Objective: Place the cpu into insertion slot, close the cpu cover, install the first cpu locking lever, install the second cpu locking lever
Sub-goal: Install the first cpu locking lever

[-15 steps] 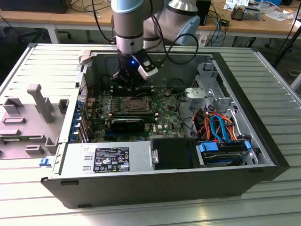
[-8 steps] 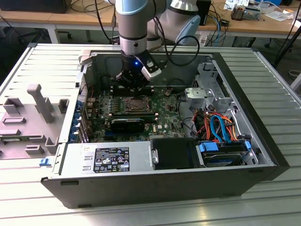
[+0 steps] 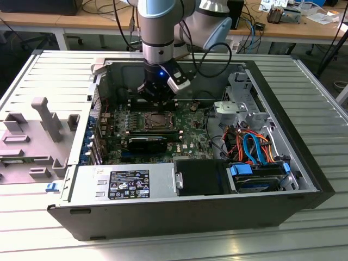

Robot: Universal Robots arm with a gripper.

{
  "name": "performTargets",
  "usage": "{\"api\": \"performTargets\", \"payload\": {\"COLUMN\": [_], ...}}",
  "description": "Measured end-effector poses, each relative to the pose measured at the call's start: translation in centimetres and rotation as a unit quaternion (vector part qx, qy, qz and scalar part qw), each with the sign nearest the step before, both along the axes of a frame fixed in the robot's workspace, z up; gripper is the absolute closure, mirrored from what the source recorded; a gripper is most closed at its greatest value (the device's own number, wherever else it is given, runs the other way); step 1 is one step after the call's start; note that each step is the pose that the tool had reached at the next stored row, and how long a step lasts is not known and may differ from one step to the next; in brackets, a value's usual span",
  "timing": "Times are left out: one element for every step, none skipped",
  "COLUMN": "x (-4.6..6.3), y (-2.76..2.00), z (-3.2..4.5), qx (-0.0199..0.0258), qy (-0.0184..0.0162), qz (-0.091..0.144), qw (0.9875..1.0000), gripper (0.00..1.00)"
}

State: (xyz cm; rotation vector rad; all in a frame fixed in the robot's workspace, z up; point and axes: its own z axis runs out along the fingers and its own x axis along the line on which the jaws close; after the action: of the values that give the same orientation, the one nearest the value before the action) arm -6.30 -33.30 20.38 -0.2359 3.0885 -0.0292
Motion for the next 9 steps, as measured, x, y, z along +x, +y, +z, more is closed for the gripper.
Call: {"api": "performTargets", "payload": {"x": [0.14, 0.28, 0.44, 0.53, 0.62, 0.64, 0.64, 0.64, 0.64], "y": [0.0, 0.01, 0.01, 0.01, 0.0, -0.01, 0.0, 0.0, 0.01], "z": [-0.03, -0.06, -0.1, -0.13, -0.16, -0.17, -0.18, -0.19, -0.2], "qx": [0.0001, 0.0002, 0.0003, 0.0003, 0.0007, 0.0022, 0.0061, 0.0155, 0.0198], "qy": [0.0, 0.0, 0.0002, 0.0003, 0.0005, 0.0005, 0.0004, 0.0004, 0.0004], "qz": [0.0, 0.0, 0.0, 0.0, 0.001, 0.001, 0.001, 0.001, 0.001], "qw": [1.0, 1.0, 1.0, 1.0, 1.0, 1.0, 1.0, 0.9999, 0.9998], "gripper": [0.89, 0.89, 0.89, 0.89, 0.89, 0.89, 0.89, 0.89, 0.89]}}
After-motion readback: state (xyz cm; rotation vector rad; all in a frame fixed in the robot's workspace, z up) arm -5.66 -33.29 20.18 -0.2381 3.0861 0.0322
